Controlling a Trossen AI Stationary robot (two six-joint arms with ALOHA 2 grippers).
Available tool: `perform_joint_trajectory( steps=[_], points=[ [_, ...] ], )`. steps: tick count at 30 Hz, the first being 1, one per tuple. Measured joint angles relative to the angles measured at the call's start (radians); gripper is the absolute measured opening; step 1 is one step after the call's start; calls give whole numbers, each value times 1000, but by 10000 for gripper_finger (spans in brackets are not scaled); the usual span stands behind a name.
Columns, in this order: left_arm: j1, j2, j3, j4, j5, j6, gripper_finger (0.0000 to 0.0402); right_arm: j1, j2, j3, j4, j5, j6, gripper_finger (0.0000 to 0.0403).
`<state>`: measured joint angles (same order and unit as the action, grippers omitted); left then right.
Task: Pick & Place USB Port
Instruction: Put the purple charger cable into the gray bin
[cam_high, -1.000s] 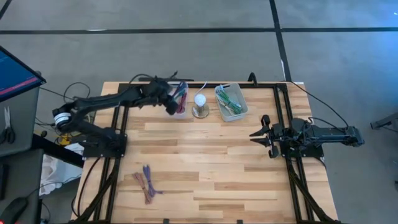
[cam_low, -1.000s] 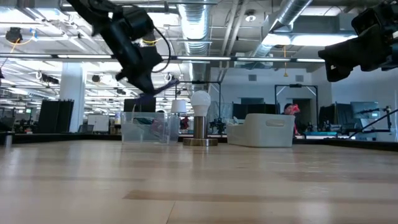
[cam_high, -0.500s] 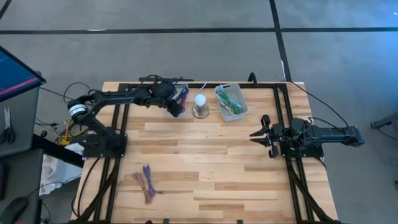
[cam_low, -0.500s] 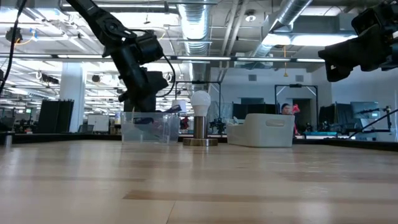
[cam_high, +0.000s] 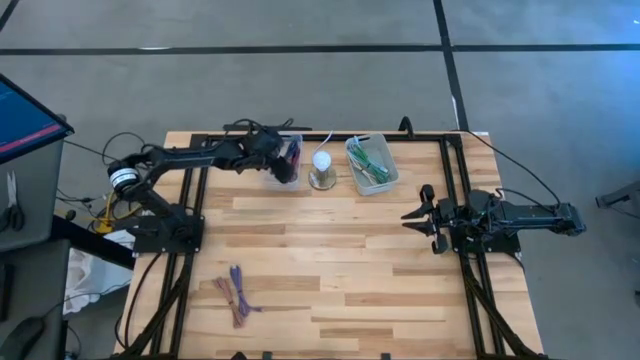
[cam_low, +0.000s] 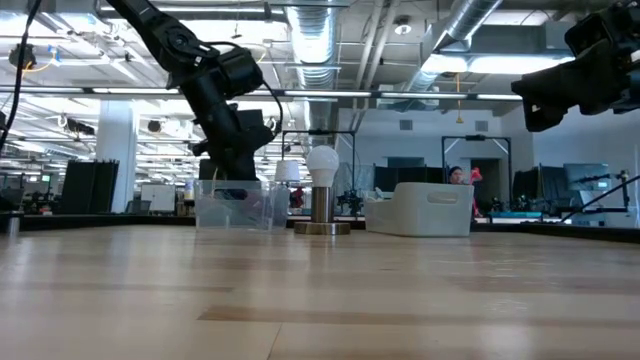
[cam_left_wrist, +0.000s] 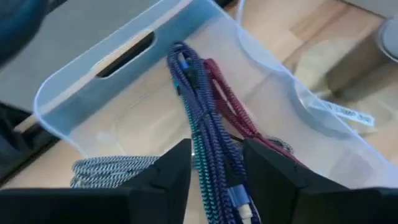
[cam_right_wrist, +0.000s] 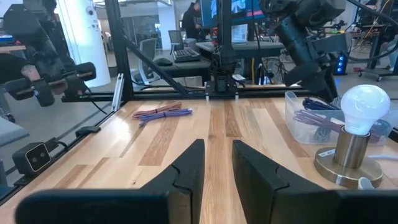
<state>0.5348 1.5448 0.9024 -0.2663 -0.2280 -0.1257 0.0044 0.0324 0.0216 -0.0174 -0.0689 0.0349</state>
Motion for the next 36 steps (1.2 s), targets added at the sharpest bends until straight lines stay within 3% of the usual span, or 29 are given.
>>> perform_joint_trajectory(
  steps=[8, 16, 20, 26, 31, 36],
  points=[
    [-60, -1, 0, -7, 176, 199, 143, 0, 0, 0, 0, 0, 0, 75],
    [-124, -64, 0, -170, 128, 305, 117, 0, 0, 0, 0, 0, 16, 75],
    [-126, -165, 0, -292, 75, 304, 113, 0, 0, 0, -4, 19, 18, 75],
    [-150, -346, 0, -420, 108, 301, 113, 0, 0, 0, -4, 23, 18, 75],
    [-257, -450, 0, -492, 158, 265, 113, 0, 0, 0, -8, 45, 18, 75],
    [-438, -452, 0, -513, 132, 185, 113, 0, 0, 0, -10, 68, 18, 75]
  ],
)
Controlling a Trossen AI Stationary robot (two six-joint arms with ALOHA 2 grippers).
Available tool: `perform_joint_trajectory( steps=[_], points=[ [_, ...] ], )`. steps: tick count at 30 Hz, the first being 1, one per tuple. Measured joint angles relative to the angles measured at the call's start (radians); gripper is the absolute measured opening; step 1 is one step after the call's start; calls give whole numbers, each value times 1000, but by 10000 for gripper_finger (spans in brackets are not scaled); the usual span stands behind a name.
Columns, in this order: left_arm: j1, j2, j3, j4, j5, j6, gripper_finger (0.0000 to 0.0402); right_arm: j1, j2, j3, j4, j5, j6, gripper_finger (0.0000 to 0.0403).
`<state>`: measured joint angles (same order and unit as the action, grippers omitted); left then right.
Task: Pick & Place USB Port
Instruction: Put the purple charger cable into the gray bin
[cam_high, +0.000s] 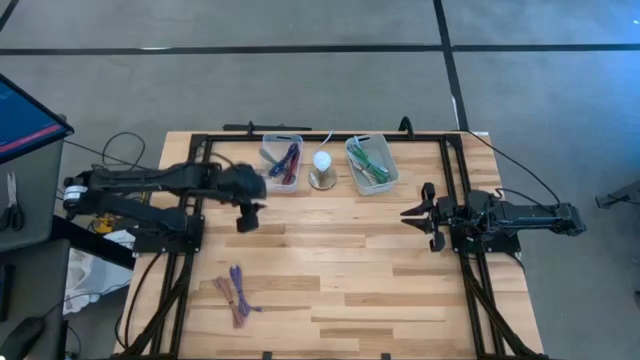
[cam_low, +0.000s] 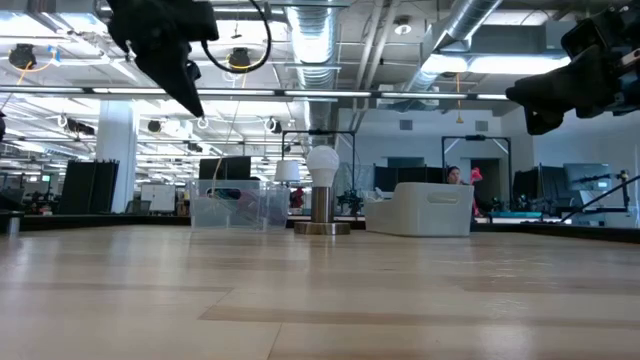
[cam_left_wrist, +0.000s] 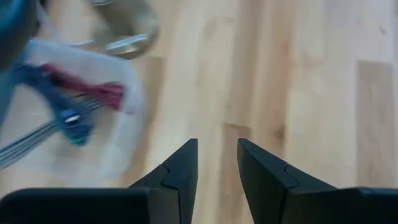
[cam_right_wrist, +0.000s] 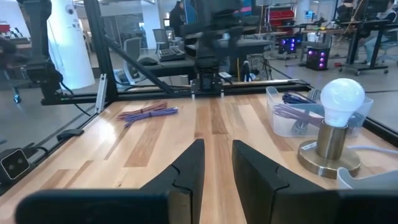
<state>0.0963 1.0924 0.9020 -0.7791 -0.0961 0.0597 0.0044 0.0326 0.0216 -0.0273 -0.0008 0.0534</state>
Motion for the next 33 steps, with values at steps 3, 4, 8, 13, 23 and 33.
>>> perform_joint_trajectory(
  steps=[3, 4, 8, 13, 23, 33],
  points=[
    [-116, 38, 0, -20, -50, -12, 113, 0, 0, 0, 4, 3, 2, 75],
    [-153, 51, 0, -29, -70, -11, 113, 0, 0, -1, 7, 6, 9, 75],
    [-284, 102, 0, -137, -127, 21, 113, 0, 0, -1, 11, 10, 26, 75],
    [-400, 138, 0, -280, -175, 40, 113, 0, 0, -1, 17, 61, 27, 75],
    [-542, 223, 0, -242, -153, 41, 113, 0, 0, -1, 16, 83, 27, 75],
    [-644, 285, 0, -240, -31, 64, 117, 0, 0, 0, 14, 84, 27, 75]
  ],
)
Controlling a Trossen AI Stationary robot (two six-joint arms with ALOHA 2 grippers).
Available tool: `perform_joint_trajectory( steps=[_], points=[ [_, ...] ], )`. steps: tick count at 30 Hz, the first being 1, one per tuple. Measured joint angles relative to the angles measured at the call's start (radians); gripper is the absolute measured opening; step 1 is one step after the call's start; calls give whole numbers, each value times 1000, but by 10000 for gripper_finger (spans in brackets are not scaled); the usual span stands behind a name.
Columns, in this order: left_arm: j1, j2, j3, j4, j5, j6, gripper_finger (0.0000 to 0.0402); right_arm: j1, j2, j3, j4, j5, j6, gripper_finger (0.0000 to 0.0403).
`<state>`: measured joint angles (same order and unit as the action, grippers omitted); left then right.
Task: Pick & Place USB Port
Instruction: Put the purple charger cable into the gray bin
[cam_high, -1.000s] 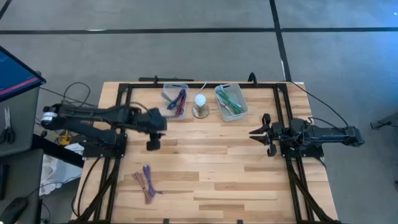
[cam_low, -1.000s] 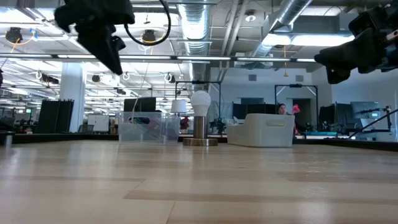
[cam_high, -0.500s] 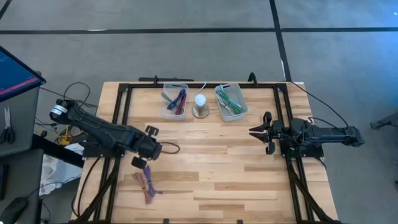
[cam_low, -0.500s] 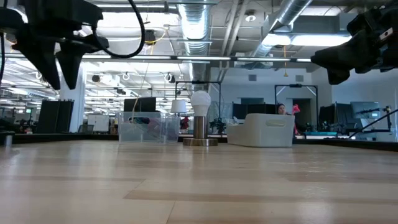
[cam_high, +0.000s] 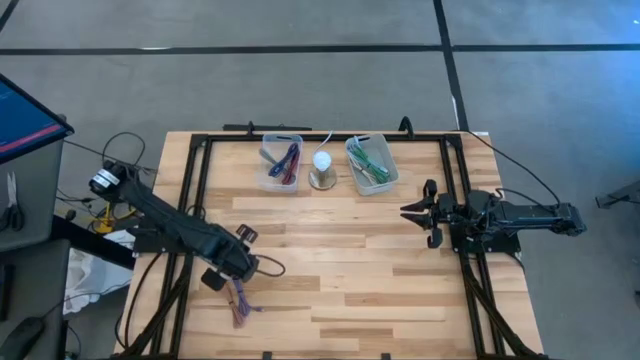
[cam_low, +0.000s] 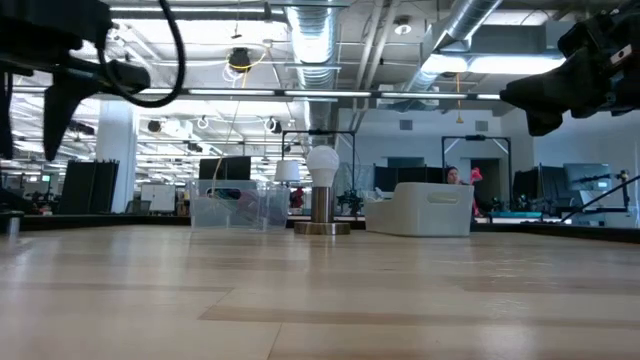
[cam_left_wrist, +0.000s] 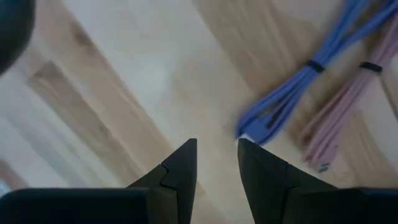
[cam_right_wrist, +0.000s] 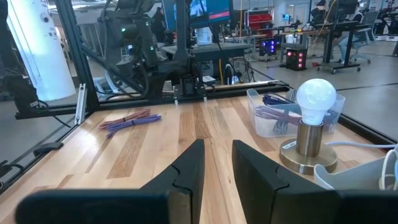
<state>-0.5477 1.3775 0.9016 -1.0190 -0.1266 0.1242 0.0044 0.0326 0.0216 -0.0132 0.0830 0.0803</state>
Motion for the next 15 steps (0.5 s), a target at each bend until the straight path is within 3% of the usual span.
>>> perform_joint_trajectory(
  steps=[10, 15],
  points=[
    [-90, 15, 0, 85, 0, -10, 161, 0, 0, 0, -1, -1, 0, 75],
    [-99, 72, 0, 103, 3, -89, 178, 0, 0, 0, -1, -3, 0, 75]
  ],
)
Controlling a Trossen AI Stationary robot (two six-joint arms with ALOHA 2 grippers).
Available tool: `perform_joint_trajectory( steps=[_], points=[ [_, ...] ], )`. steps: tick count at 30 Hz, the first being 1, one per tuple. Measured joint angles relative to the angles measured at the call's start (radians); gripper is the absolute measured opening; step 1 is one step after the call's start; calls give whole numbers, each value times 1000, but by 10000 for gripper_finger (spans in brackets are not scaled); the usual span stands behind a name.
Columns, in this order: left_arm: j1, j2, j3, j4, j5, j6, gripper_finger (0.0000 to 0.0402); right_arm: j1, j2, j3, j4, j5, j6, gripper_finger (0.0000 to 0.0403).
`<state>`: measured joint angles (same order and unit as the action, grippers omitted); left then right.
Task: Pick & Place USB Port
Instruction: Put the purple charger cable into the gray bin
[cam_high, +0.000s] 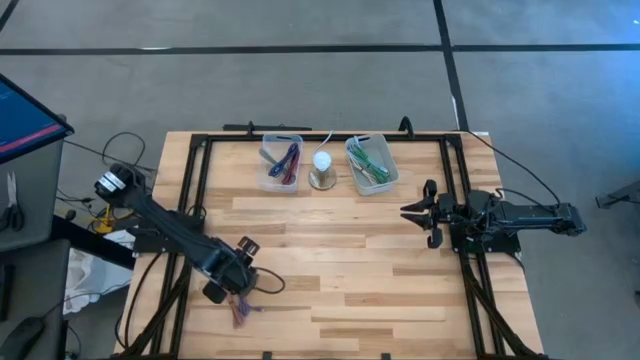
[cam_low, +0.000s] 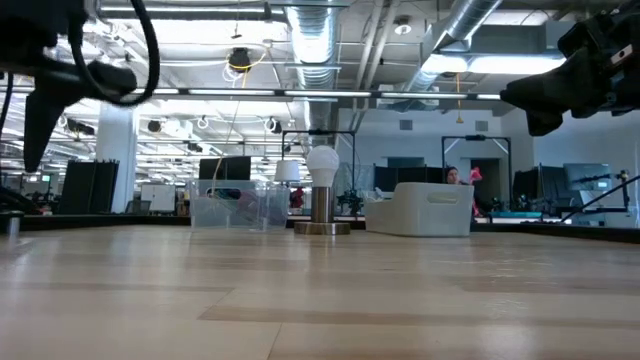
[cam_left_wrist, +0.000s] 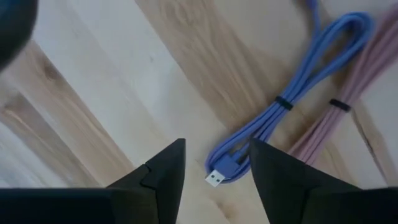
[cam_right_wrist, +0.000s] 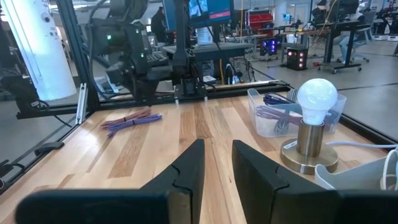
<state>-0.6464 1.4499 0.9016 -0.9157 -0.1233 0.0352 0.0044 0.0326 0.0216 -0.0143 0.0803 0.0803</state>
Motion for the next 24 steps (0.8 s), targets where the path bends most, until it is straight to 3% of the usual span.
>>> perform_joint_trajectory(
  steps=[13, 19, 24],
  points=[
    [-54, 65, 0, 18, 83, -8, 160, 0, 0, 0, 0, -1, 0, 75],
    [-88, 65, -72, 170, 77, -15, 154, 0, 0, 0, 0, -1, 0, 75],
    [-87, 65, -118, 195, 61, -17, 153, 0, 0, 0, 0, -1, 16, 75]
  ],
)
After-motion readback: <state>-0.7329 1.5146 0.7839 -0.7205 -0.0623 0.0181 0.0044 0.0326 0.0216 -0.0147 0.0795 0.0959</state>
